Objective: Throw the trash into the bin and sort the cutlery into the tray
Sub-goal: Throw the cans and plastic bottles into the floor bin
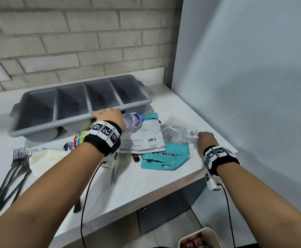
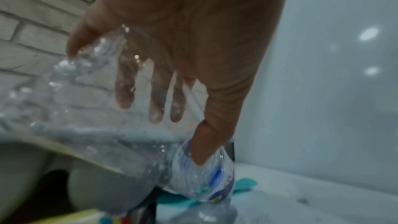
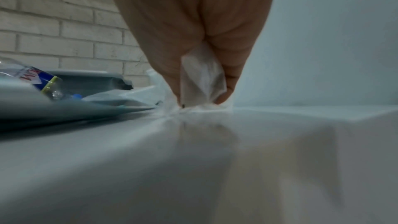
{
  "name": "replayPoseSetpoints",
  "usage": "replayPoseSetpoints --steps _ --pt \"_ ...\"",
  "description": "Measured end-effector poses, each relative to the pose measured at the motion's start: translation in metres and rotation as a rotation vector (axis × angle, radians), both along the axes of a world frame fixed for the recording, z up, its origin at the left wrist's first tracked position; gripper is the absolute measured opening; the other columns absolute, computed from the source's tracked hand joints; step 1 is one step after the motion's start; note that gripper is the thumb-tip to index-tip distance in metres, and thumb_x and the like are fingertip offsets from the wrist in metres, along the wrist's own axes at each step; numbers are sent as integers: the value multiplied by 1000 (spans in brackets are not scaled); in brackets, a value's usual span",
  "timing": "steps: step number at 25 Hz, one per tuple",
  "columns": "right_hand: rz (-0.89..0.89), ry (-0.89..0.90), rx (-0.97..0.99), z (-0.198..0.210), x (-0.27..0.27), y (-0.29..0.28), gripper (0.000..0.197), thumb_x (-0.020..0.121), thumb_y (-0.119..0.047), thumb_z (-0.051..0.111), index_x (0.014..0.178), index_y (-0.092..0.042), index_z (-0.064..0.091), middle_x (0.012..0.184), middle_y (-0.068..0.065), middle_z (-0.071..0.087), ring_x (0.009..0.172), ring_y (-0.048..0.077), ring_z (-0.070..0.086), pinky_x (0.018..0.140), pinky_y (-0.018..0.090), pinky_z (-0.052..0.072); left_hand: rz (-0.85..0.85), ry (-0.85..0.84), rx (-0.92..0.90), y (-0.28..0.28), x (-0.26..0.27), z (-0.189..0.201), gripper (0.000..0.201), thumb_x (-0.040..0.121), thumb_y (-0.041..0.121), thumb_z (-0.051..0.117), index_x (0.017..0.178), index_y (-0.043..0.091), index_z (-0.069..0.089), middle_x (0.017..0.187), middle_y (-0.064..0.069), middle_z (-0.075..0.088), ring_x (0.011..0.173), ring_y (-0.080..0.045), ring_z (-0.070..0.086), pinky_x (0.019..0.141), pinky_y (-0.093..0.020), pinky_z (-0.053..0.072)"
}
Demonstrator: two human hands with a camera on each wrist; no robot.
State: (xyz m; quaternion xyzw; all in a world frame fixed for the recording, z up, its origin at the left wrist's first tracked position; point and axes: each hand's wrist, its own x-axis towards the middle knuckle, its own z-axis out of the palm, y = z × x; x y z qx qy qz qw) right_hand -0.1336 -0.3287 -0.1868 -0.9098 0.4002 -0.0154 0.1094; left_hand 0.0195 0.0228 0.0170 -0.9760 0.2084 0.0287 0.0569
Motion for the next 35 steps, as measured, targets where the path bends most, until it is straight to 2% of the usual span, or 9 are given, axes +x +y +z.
replayPoseSetpoints --steps 4,8,12,16,19,21,26,31,35 --pt "-63 -419 -120 41 -39 2 22 88 -2 49 94 1 70 98 24 68 90 42 67 76 41 55 -112 73 -313 2 -20 10 74 72 36 81 142 24 57 130 -8 68 119 -33 65 96 -44 54" --pt "-75 -818 -159 68 -123 36 12 91 -5 57 90 -2 69 90 16 64 78 33 63 71 36 54 -221 305 -740 -15 -73 1 87 67 53 84 144 25 58 131 -6 70 118 -28 66 102 -37 50" --pt "-66 -1009 -78 28 -208 84 8 89 -7 64 94 -7 70 92 12 65 84 29 65 80 35 54 -404 550 -843 -39 -159 -33 82 73 54 82 146 31 53 129 0 68 98 -26 68 89 -39 53" --pt "-259 -831 47 -70 -300 126 7 84 -13 66 89 -10 69 92 8 63 85 33 64 80 39 54 -559 726 -716 -52 -235 -107 78 75 53 82 143 29 55 130 4 68 103 -20 69 94 -33 52" --pt "-419 -752 188 -154 -360 165 11 86 -15 67 95 -12 73 94 7 64 86 31 65 77 38 51 -516 950 -608 -52 -275 -180 73 77 40 87 142 24 56 123 6 71 109 -14 70 99 -32 52" --pt "-447 -590 219 -203 -382 190 10 83 -10 69 93 -10 72 92 9 63 86 36 63 75 39 49 -497 992 -508 -51 -287 -229 77 76 43 85 143 24 54 125 4 72 111 -16 70 101 -32 51" --pt "-541 -336 431 -329 -389 220 20 86 -16 66 106 -14 64 99 19 65 89 41 61 73 41 50 -437 947 -235 -69 -305 -361 68 78 42 81 131 20 46 117 -7 72 100 -29 70 92 -36 54" --pt "-585 -182 438 -441 -371 218 18 75 -15 65 89 -21 73 82 4 70 101 41 61 71 35 41 -409 948 -106 -89 -307 -492 61 79 37 80 129 23 47 121 -6 70 103 -31 69 92 -38 54" --pt "-513 -19 435 -532 -361 203 18 81 -15 67 80 -28 78 111 6 66 113 38 53 87 36 47 -473 947 -23 -107 -305 -595 64 76 50 83 126 25 52 120 -6 71 105 -30 68 91 -38 55"
